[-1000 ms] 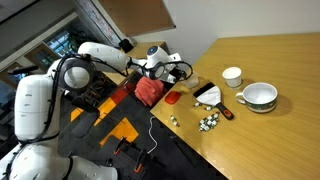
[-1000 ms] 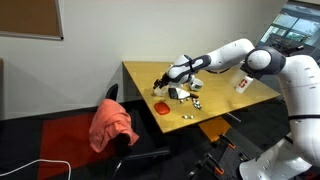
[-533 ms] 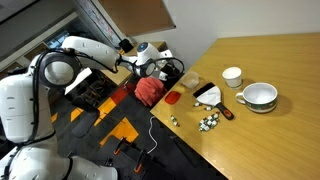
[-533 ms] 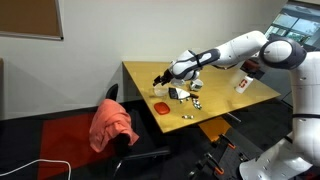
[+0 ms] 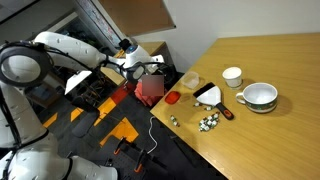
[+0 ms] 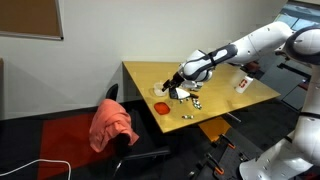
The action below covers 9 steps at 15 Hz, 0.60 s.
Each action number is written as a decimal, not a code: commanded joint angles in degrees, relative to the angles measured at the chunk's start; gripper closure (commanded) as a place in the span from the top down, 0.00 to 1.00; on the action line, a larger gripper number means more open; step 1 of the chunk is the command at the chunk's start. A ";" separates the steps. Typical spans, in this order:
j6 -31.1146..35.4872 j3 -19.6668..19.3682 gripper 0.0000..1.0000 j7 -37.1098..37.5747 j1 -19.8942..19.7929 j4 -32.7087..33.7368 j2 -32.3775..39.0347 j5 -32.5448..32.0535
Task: Take the orange lid from the clear bowl and put it on the table then pour out the contents from bowl onto the table then put the bowl on the table and put the lid on the bowl
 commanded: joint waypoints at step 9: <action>2.98 -9.13 1.00 5.97 7.82 -5.14 -2.71 -4.07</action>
